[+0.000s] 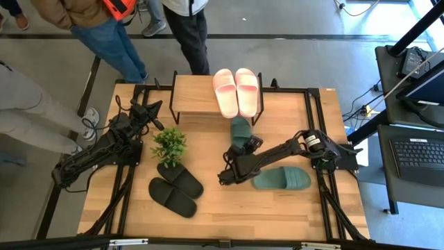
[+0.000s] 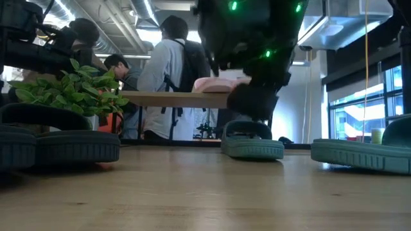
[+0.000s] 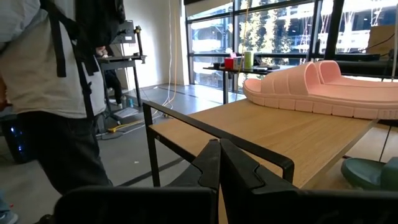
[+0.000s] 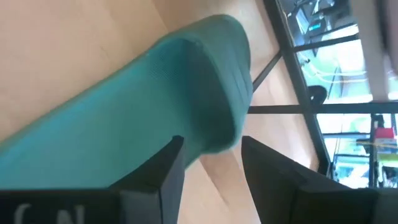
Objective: Pick and place slides into the shelf
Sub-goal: Put the bottom green slide under the shelf
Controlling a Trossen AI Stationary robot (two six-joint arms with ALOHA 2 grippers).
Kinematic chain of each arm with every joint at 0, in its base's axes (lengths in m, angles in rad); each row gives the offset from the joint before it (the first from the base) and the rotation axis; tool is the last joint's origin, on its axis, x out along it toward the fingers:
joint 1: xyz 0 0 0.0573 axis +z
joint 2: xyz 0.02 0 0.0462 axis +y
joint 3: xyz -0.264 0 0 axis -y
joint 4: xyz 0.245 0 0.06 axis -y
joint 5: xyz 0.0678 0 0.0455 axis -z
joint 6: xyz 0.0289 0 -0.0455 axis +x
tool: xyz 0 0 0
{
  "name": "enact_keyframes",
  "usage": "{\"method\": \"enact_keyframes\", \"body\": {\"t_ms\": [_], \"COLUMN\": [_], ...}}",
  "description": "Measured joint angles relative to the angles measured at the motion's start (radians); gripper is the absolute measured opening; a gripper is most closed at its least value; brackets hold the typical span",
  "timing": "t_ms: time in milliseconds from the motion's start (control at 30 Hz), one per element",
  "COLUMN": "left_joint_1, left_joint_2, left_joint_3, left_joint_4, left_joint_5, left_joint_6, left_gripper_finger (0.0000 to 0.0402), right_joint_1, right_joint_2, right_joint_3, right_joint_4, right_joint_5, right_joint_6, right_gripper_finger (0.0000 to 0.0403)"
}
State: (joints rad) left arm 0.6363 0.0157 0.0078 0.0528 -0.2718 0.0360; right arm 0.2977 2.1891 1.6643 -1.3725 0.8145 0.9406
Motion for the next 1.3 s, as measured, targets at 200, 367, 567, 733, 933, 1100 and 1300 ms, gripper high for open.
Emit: {"method": "enact_keyframes", "body": {"t_ms": [200,367,567,733,933,1100,1300], "left_joint_1": [0.000,0.000,0.000,0.000,0.000,0.000,0.000], "left_joint_2": [0.000,0.000,0.000,0.000,0.000,0.000,0.000], "left_joint_3": [0.000,0.000,0.000,0.000,0.000,0.000,0.000], "left_joint_4": [0.000,0.000,0.000,0.000,0.000,0.000,0.000], "left_joint_5": [0.000,0.000,0.000,0.000,0.000,0.000,0.000], "left_joint_6": [0.000,0.000,0.001,0.001,0.001,0.002,0.002], "left_gripper_finger": [0.0000,0.0000,0.0000,0.0000,0.0000,0.0000,0.0000], "right_joint_1": [0.066,0.107,0.154,0.171,0.163,0.146,0.117], "right_joint_2": [0.000,0.000,0.000,0.001,0.001,0.001,0.000], "right_joint_3": [0.099,0.215,0.310,0.310,0.310,0.287,0.175], "right_joint_4": [-0.101,-0.134,-0.109,-0.057,0.022,0.023,0.064], "right_joint_5": [0.002,-0.126,-0.269,-0.331,-0.359,-0.365,-0.366], "right_joint_6": [0.014,0.017,-0.131,-0.265,-0.429,-0.481,-0.507], "right_gripper_finger": [0.0159,0.0159,0.0159,0.0159,0.0159,0.0159,0.0159]}}
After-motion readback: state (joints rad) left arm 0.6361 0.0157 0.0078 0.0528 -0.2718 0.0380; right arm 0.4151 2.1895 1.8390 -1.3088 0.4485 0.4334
